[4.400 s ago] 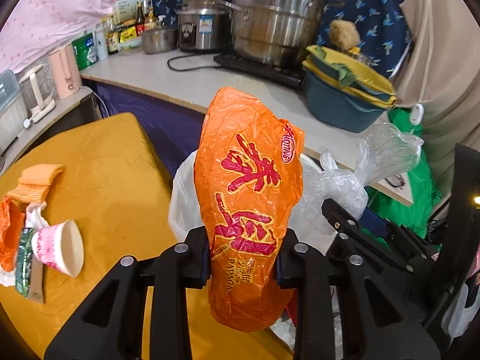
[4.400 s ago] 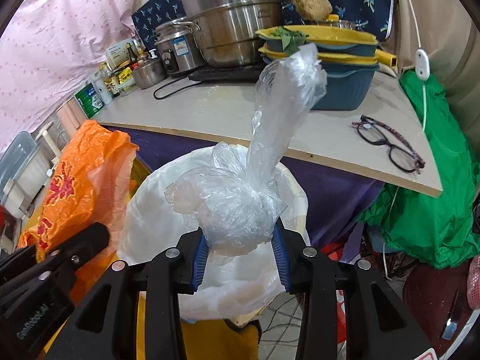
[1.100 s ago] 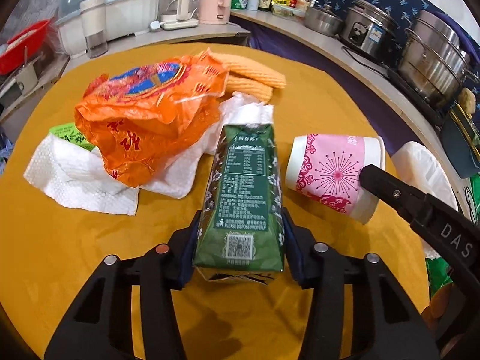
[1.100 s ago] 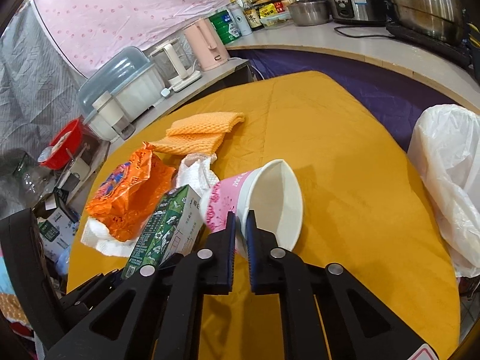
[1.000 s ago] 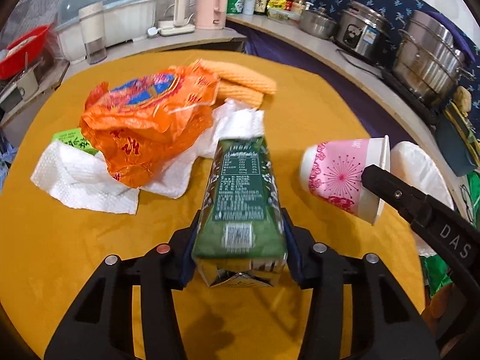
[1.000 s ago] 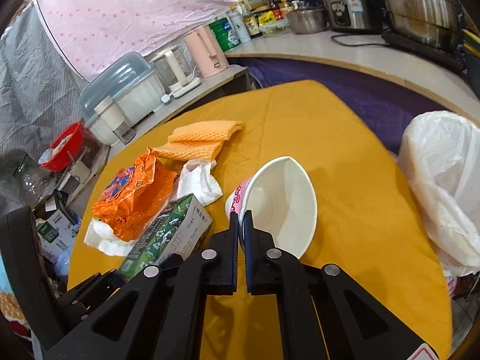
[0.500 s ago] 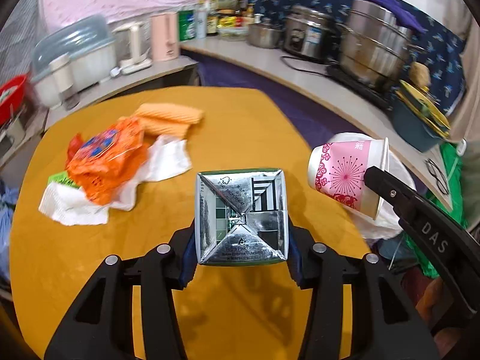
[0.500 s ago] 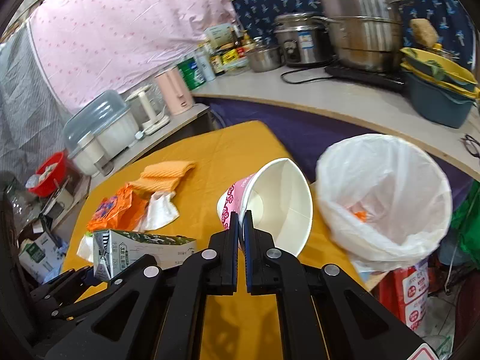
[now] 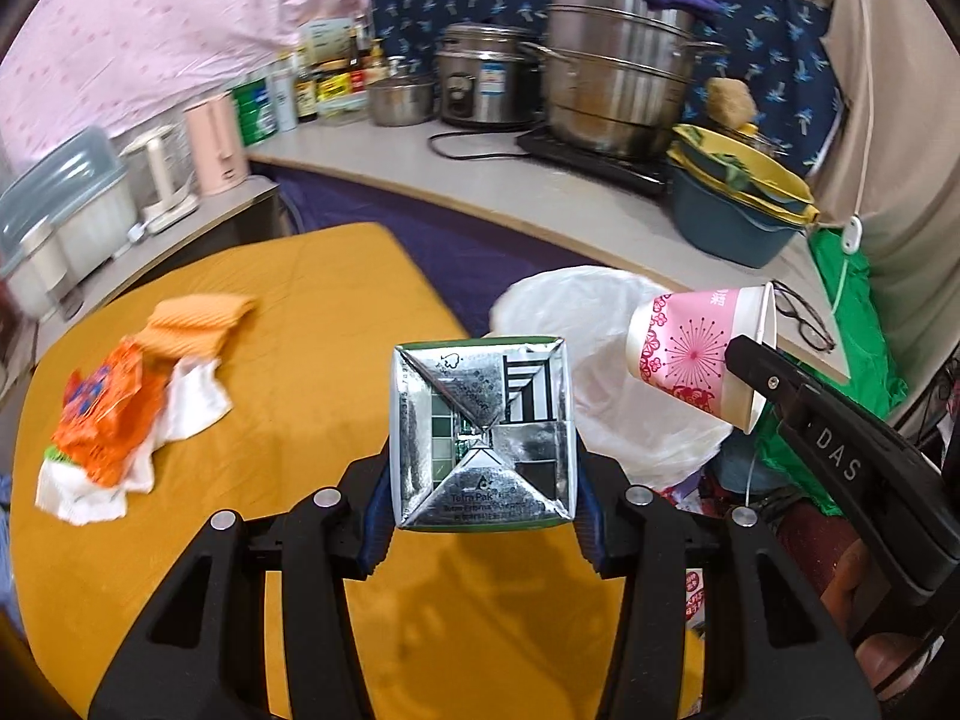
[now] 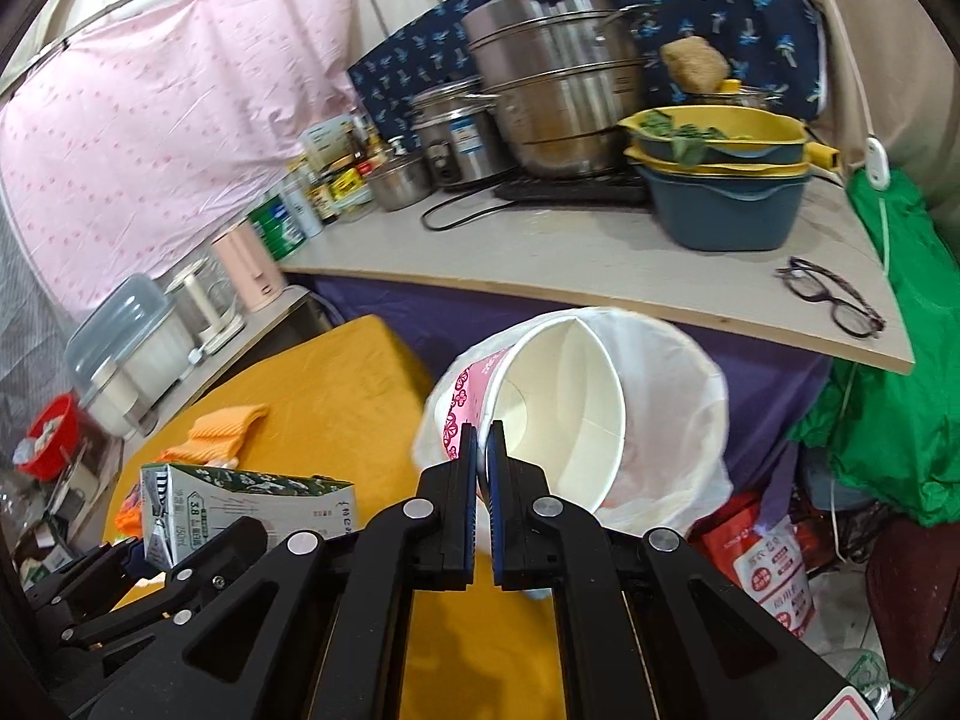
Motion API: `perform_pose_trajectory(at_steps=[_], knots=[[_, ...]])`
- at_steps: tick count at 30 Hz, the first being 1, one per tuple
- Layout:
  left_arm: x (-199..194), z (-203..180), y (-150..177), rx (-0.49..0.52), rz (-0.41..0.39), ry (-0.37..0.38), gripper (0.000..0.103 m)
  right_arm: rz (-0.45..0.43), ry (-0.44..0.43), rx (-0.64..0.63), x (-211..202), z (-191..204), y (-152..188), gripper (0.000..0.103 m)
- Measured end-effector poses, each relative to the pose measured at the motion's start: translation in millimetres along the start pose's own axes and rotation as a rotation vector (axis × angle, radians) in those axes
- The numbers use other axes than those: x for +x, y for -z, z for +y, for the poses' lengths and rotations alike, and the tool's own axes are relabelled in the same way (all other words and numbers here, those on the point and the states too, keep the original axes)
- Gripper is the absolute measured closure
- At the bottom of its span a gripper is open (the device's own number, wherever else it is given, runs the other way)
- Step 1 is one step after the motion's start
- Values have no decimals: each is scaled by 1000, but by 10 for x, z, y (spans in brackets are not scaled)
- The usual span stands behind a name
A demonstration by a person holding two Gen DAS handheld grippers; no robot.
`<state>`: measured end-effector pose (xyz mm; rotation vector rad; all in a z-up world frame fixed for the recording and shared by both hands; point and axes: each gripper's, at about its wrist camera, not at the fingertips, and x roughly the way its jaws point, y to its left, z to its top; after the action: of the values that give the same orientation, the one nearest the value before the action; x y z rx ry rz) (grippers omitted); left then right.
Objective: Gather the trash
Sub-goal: 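Carry the carton and cup over the trash bin and open both grippers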
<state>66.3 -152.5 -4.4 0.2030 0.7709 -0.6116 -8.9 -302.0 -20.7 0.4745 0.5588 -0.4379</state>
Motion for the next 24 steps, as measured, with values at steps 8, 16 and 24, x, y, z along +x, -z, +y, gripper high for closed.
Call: perform_pose_trajectory(at_steps=[8, 16, 24], knots=[[237, -427, -198, 58, -4, 33, 57, -4, 51, 48, 98, -463, -114, 99], [553, -693, -353, 85, -3, 70, 57, 47, 50, 88, 469, -666, -169, 99], [993, -796, -421, 105, 41, 75, 57, 98, 71, 106, 831, -758, -171, 99]])
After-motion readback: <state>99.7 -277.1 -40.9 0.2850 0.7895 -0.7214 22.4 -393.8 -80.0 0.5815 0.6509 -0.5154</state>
